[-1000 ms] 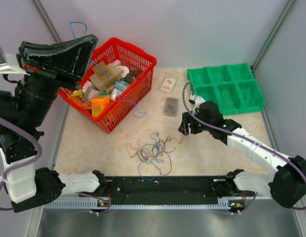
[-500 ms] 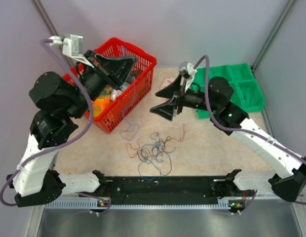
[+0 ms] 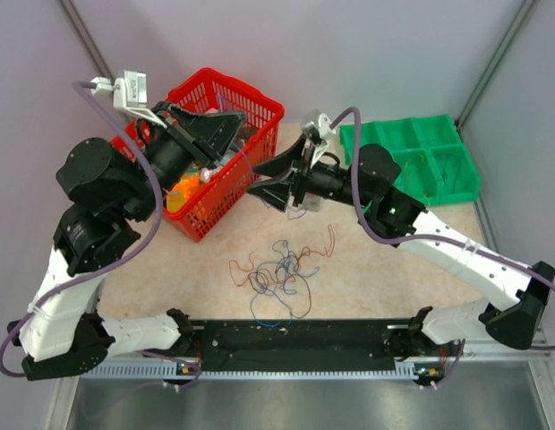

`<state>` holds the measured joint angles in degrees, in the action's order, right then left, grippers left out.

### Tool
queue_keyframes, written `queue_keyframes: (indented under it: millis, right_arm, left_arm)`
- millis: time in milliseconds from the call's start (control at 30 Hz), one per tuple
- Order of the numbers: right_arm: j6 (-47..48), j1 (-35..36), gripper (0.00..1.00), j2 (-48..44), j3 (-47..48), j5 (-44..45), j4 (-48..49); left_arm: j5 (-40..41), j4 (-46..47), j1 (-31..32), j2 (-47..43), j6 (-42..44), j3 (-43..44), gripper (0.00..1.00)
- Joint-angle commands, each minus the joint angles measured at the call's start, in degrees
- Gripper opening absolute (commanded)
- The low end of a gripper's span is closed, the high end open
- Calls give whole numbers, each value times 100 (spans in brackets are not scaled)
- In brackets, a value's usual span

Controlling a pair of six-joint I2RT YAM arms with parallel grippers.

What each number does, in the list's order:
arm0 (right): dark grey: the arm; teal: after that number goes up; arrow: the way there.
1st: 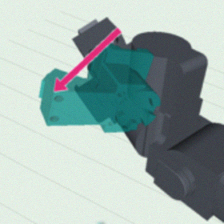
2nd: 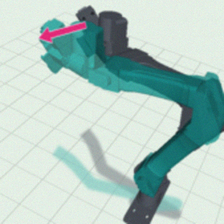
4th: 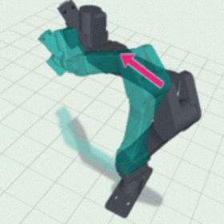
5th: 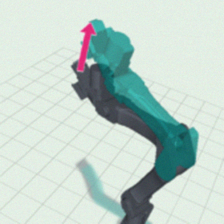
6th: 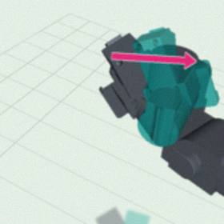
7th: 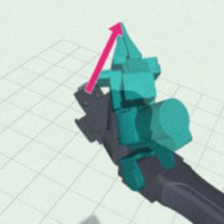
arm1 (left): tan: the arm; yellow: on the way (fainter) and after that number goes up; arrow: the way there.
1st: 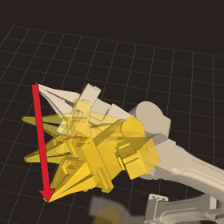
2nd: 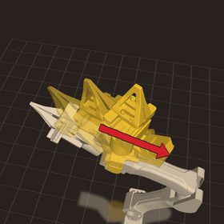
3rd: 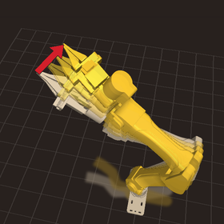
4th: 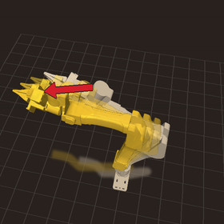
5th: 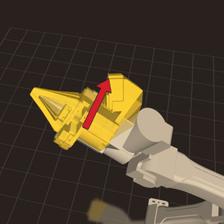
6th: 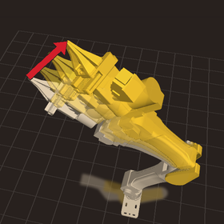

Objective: Untangle the cables

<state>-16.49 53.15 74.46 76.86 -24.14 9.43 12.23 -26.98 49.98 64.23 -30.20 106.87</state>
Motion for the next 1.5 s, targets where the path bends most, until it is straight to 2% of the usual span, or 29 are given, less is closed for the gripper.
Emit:
queue_keyframes:
  millis: [0, 167, 233, 300, 367, 633, 667, 700, 733, 900, 933, 967, 1033, 1100, 1167, 1233, 1300, 1467]
  right_arm:
    - [181, 38, 55, 34, 356, 490, 208]
    - [32, 64, 45, 157, 426, 226, 331]
    - [-56, 64, 44, 139, 400, 129, 480]
    - [-135, 64, 29, 166, 426, -2, 568]
    - [-205, 64, 23, 175, 453, -47, 560]
    - [-390, 56, 29, 131, 338, -266, 735]
    - [-381, 64, 23, 131, 338, -293, 727]
    - [-381, 64, 8, 139, 356, -302, 692]
    - [-381, 64, 0, 131, 382, -293, 631]
    - [-249, -84, 0, -246, 391, 497, -203]
    - [-284, -233, 0, -326, 400, 498, -431]
    - [-311, -365, 0, -396, 409, 489, -616]
    - [-328, -672, 0, -572, 356, 507, -906]
    - [-206, -980, 0, -748, 312, 778, -1310]
    - [-144, -1410, 0, -818, 356, 972, -1715]
    - [-135, -1972, 0, -845, 365, 981, -1892]
    - [-22, -2587, 0, -819, 408, 973, -1971]
    - [268, -3511, 0, -292, 996, 744, -2296]
  left_arm:
    - [-80, 229, 12, -42, -145, -78, 0]
    - [-63, 272, 12, -33, -145, -140, 0]
    - [-72, 272, 12, -16, -153, -166, 0]
    - [-63, 264, 12, -7, -162, -175, 0]
    - [-63, 272, 12, 2, -145, -175, 0]
    - [-1, 264, 3, 37, -109, -254, 0]
    - [7, 264, 3, 37, -109, -272, 0]
    - [8, 264, 3, 46, -101, -281, 0]
    - [25, 255, 3, 37, -92, -298, 0]
    - [367, 18, 3, -59, 145, -508, 0]
    - [490, -26, 3, -112, 180, -648, 12]
    - [604, -79, 3, -208, 215, -867, 31]
    - [728, -245, -5, -392, 198, -1298, 63]
    - [641, -404, -14, -612, 224, -1711, 77]
    - [500, -483, -23, -876, 242, -2133, 81]
    - [456, -614, -32, -1174, 190, -2581, 90]
    - [473, -799, -32, -1473, 67, -2994, 92]
    - [298, -1037, -58, -2168, -390, -4189, 92]
